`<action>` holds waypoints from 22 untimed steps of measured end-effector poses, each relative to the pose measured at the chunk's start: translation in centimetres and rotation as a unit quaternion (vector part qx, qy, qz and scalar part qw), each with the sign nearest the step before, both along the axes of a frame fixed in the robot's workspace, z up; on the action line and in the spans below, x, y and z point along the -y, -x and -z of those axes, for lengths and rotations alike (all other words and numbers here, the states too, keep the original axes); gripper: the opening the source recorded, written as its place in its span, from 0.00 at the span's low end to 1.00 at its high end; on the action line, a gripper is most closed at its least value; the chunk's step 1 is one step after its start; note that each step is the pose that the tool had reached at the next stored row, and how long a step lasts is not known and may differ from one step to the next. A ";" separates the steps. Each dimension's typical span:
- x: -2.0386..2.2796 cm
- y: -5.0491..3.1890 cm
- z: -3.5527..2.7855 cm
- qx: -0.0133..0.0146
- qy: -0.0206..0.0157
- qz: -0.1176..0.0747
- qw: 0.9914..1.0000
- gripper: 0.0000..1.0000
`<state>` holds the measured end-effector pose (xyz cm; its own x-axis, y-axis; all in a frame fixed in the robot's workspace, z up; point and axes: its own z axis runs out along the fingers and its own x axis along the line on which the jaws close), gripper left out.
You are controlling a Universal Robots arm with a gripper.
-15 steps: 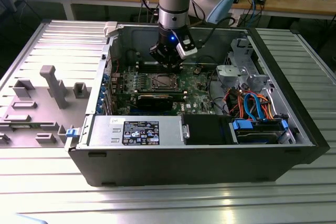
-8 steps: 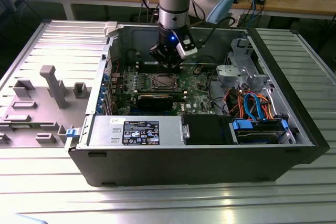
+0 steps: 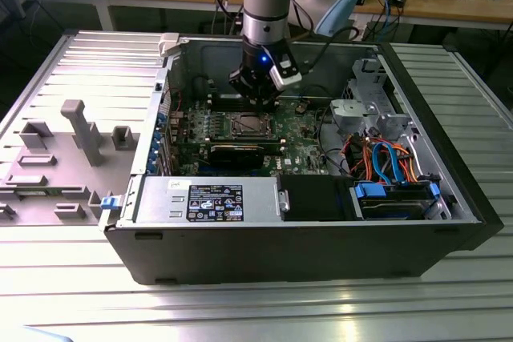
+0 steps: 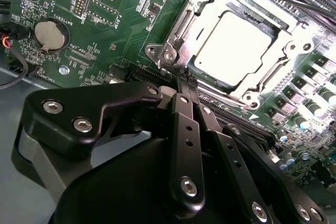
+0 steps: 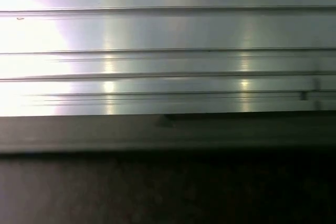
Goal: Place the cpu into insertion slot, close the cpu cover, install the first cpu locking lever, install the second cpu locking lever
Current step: 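Install the first cpu locking lever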
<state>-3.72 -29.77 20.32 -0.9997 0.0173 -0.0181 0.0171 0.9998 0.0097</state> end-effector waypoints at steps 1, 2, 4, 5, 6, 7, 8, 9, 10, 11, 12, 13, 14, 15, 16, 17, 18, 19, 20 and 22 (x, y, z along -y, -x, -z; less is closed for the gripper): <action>-0.01 -0.01 0.06 0.000 0.000 0.000 1.000 0.11; -0.01 -0.02 0.11 0.000 0.000 0.000 1.000 0.11; 0.01 -0.02 0.16 0.000 -0.001 0.000 1.000 0.11; 0.01 -0.03 0.16 0.000 -0.003 0.000 1.000 0.11; 0.00 -0.03 0.17 0.000 -0.006 0.000 1.000 0.11; 0.01 -0.03 0.17 0.000 -0.008 0.000 1.000 0.11; 0.00 -0.03 0.17 0.000 -0.011 0.000 1.000 0.11; 0.00 -0.03 0.17 0.000 -0.012 0.000 1.000 0.11; -0.01 -0.03 0.16 0.000 -0.013 0.000 1.000 0.11; -0.01 -0.03 0.09 0.000 -0.013 0.000 1.000 0.11; -0.01 -0.04 -0.15 0.000 -0.012 0.000 1.000 0.11; 0.00 -0.03 -0.26 0.000 -0.012 0.000 1.000 0.11; 0.00 -0.04 -0.35 0.000 -0.012 0.000 1.000 0.11; 0.00 -0.05 -0.37 0.000 -0.011 0.000 1.000 0.11; 0.03 -0.06 -0.38 0.000 -0.010 0.000 1.000 0.11; 0.15 -0.06 -0.38 0.000 -0.010 0.000 1.000 0.11; 0.24 -0.06 -0.38 0.000 -0.009 0.000 1.000 0.11; 0.31 -0.06 -0.38 0.000 -0.009 0.000 1.000 0.11; 0.41 -0.05 -0.38 0.000 -0.008 0.000 1.000 0.11; 0.61 -0.05 -0.37 0.000 -0.008 0.000 1.000 0.11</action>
